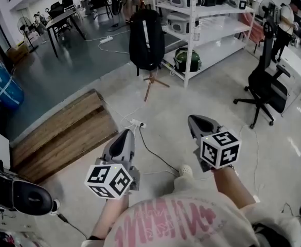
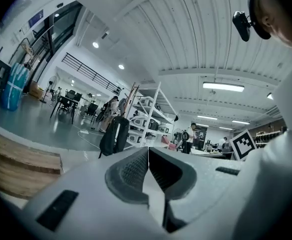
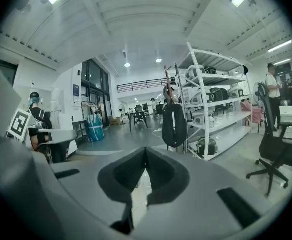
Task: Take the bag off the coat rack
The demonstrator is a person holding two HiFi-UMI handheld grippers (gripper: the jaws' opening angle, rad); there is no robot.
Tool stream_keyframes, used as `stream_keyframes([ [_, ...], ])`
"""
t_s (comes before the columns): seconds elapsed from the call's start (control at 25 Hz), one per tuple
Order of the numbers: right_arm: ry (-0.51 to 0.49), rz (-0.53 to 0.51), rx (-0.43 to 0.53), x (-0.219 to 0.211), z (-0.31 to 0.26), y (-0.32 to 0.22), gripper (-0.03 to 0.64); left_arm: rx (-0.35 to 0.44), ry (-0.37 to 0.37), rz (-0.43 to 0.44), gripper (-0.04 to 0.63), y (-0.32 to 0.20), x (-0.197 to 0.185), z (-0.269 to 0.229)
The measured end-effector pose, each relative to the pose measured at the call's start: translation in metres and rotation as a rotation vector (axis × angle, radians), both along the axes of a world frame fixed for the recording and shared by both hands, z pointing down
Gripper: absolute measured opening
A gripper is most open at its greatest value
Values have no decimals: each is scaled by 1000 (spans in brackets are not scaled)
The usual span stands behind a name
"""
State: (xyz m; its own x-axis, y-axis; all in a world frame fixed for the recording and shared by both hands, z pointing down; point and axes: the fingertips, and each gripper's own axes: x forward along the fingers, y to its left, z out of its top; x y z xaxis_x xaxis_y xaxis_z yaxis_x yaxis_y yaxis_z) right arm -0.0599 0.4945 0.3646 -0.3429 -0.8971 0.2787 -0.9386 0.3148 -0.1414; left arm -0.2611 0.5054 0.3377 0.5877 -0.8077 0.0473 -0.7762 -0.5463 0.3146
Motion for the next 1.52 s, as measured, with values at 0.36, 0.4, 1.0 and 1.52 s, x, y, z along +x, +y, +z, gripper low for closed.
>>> stream_keyframes([
  [0.36, -180, 4, -4, 27, 7, -57, 5, 15, -22, 33, 5, -52, 31, 2],
  [0.4, -201, 3, -8, 31, 8, -66, 5, 25, -19, 32, 5, -59, 34, 0],
  [1.0, -270, -75, 37, 121, -21, -263, 5, 51, 44, -40, 5, -244, 116, -22],
  [1.52, -272, -97, 76, 170, -12, -346, 5, 59, 71, -74, 5, -324, 156, -8],
])
